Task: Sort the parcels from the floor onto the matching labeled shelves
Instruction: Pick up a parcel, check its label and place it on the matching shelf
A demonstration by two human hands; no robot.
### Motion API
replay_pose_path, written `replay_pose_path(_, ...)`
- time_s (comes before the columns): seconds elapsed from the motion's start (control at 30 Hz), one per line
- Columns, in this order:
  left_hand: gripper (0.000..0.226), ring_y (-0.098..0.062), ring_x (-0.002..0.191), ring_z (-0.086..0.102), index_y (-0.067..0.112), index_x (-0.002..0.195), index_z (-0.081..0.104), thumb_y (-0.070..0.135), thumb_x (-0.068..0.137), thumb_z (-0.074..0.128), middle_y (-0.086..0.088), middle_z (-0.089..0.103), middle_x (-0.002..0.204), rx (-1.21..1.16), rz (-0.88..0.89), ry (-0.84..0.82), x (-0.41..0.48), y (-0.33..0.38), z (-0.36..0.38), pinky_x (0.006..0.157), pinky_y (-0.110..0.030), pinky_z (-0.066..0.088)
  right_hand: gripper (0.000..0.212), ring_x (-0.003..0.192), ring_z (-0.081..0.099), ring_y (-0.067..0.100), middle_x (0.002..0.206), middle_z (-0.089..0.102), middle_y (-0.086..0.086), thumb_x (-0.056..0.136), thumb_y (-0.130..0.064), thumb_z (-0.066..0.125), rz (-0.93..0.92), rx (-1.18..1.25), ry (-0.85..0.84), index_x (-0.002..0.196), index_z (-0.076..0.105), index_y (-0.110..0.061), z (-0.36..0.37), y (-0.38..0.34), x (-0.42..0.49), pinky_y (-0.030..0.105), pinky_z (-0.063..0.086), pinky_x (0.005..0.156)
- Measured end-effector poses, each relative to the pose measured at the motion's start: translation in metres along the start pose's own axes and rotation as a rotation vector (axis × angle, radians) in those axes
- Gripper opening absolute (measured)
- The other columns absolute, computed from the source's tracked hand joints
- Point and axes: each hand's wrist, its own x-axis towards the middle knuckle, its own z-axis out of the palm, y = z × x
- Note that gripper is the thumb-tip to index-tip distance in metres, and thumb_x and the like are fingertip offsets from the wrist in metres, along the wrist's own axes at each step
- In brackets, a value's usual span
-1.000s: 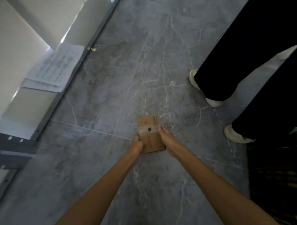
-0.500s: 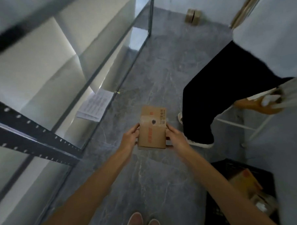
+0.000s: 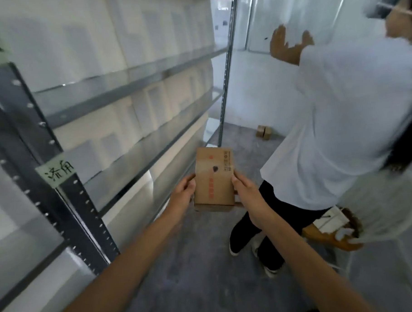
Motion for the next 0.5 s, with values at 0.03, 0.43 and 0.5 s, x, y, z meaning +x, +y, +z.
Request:
replay_pose_path(0.03, 0.036, -0.021, 0.115, 0.057, 0.013, 0.134, 0.047, 0.021, 0.099, 0.042, -0.012, 0.058, 0.129, -0.005, 0.031, 0.01, -0.005, 0.015, -0.003, 0.084, -0.023, 0.051, 0.037, 0.087, 0.055, -0.001, 0.106, 0.056, -0.013, 0.101, -0.03, 0.034, -0.035, 0.003, -0.004, 0.137, 0.042, -0.037, 0.001, -0.014, -0.005, 0.014, 0.046, 0.054)
replay_pose_path(0.43, 0.039, 0.003, 0.094, 0.055, 0.022, 0.135, 0.042, 0.031, 0.097, 0.044, 0.005, 0.057, 0.123, -0.04, 0.171, 0.11, -0.062, 0.086, -0.04, 0.065, -0.012, 0.046, 0.035, 0.114, 0.059, 0.024, 0.123, 0.064, 0.007, 0.097, -0.023, 0.048, -0.332, 0.02, -0.159, 0.132, 0.05, -0.023, 0.031, -0.085, -0.052, 0.05, 0.049, 0.098)
replay_pose_path(0.5, 0.049, -0.004, 0.101, 0.055, 0.02, 0.142, 0.032, 0.032, 0.096, 0.044, 0.0, 0.05, 0.135, -0.073, 0.135, 0.13, -0.072, 0.091, -0.054, 0.077, -0.019, 0.048, 0.036, 0.113, 0.06, 0.022, 0.121, 0.065, 0.004, 0.097, -0.022, 0.047, -0.347, 0.032, -0.205, 0.133, 0.049, -0.024, 0.044, -0.089, -0.055, 0.046, 0.05, 0.097)
